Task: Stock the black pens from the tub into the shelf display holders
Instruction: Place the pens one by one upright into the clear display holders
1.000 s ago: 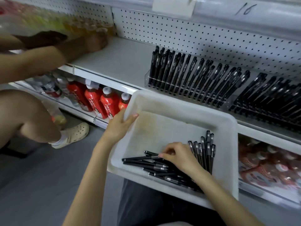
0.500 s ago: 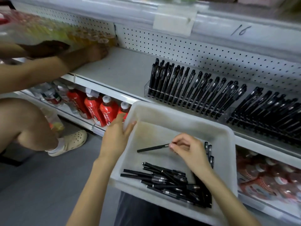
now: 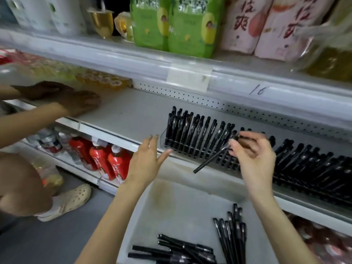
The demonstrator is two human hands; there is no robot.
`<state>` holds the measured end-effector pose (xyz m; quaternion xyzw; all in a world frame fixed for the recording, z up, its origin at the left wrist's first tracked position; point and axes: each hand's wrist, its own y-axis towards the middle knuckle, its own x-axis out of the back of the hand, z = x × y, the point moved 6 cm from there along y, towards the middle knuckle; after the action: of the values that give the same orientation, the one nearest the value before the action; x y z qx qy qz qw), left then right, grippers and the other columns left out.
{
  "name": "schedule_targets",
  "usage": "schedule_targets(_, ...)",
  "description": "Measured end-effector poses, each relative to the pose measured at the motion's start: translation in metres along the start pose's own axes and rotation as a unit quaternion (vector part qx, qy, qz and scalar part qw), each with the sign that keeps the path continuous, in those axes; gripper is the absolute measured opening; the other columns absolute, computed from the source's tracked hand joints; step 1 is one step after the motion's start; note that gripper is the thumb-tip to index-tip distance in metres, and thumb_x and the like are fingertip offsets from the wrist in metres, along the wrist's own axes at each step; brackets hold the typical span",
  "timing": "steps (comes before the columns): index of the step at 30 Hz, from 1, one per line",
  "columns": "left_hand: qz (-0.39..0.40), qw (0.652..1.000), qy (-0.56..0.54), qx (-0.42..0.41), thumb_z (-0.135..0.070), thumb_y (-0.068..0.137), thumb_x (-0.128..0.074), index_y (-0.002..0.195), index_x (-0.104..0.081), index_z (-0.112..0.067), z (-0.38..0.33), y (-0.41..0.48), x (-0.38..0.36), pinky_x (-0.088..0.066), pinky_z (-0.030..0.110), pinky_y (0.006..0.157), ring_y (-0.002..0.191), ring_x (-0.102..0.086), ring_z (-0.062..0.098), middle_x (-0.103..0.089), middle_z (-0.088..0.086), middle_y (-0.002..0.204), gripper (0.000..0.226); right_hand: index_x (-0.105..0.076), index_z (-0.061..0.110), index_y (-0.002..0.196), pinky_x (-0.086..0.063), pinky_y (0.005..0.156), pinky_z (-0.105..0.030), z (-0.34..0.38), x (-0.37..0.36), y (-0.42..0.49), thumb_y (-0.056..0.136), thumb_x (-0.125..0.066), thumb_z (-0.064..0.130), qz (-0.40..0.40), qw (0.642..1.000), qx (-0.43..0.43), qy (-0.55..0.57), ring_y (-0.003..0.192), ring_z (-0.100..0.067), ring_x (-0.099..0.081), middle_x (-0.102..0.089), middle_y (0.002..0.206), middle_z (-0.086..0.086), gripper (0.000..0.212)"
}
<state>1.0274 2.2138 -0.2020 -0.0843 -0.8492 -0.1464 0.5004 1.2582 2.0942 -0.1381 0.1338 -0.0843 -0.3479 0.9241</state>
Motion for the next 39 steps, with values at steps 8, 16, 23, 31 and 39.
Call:
schedule_targets(8, 0.054, 0.998, 0.035, 0.017, -0.072, 0.08, -0.015, 0.151, -0.002, -0.033, 0.002, 0.018, -0.034, -0.04, 0.046, 0.102, 0.133, -0.038, 0.03, -0.017, 0.011, 0.155, 0.082, -0.061, 0.026, 0.092, -0.046, 0.077, -0.005, 0.025, -0.018, 0.016, 0.08, -0.072, 0.01, -0.036, 0.982, 0.164, -0.087, 0.083, 0.011, -0.062, -0.06, 0.087, 0.023, 0.023)
schedule_targets(16, 0.05, 0.996, 0.075, 0.007, -0.074, 0.075, -0.004, 0.151, 0.002, -0.029, 0.001, 0.016, -0.036, -0.038, 0.043, 0.103, 0.137, -0.031, 0.031, -0.022, 0.014, 0.153, 0.089, -0.065, 0.013, 0.098, -0.039, 0.075, 0.003, 0.016, -0.032, 0.027, 0.082, -0.07, 0.014, -0.012, 0.966, 0.201, -0.162, 0.082, 0.013, -0.056, -0.06, 0.085, 0.016, 0.017)
schedule_targets(23, 0.057, 0.996, 0.067, 0.013, -0.074, 0.074, -0.004, 0.15, 0.005, -0.032, 0.001, 0.014, -0.035, -0.04, 0.044, 0.101, 0.138, -0.029, 0.028, -0.022, 0.011, 0.154, 0.088, -0.067, 0.007, 0.098, -0.036, 0.076, 0.006, 0.007, -0.044, 0.027, 0.082, -0.071, 0.018, 0.013, 0.951, 0.203, -0.234, 0.08, -0.004, -0.06, -0.063, 0.089, 0.007, 0.02)
schedule_targets(31, 0.049, 0.997, 0.059, 0.004, -0.075, 0.075, -0.004, 0.15, 0.006, -0.034, 0.004, 0.015, -0.036, -0.044, 0.043, 0.098, 0.136, -0.033, 0.027, -0.03, 0.01, 0.15, 0.086, -0.067, 0.007, 0.1, -0.041, 0.075, -0.012, 0.003, -0.051, 0.028, 0.082, -0.069, 0.021, 0.026, 0.93, 0.214, -0.299, 0.079, -0.012, -0.062, -0.069, 0.09, -0.007, 0.023)
schedule_targets(39, 0.041, 0.998, 0.053, 0.001, -0.075, 0.074, -0.004, 0.149, 0.006, -0.035, 0.006, 0.015, -0.037, -0.046, 0.044, 0.095, 0.134, -0.035, 0.027, -0.034, 0.009, 0.148, 0.085, -0.066, 0.005, 0.097, -0.046, 0.078, -0.019, 0.01, -0.056, 0.035, 0.079, -0.072, 0.017, 0.081, 0.929, 0.203, -0.3, 0.081, -0.012, -0.061, -0.068, 0.088, -0.005, 0.023)
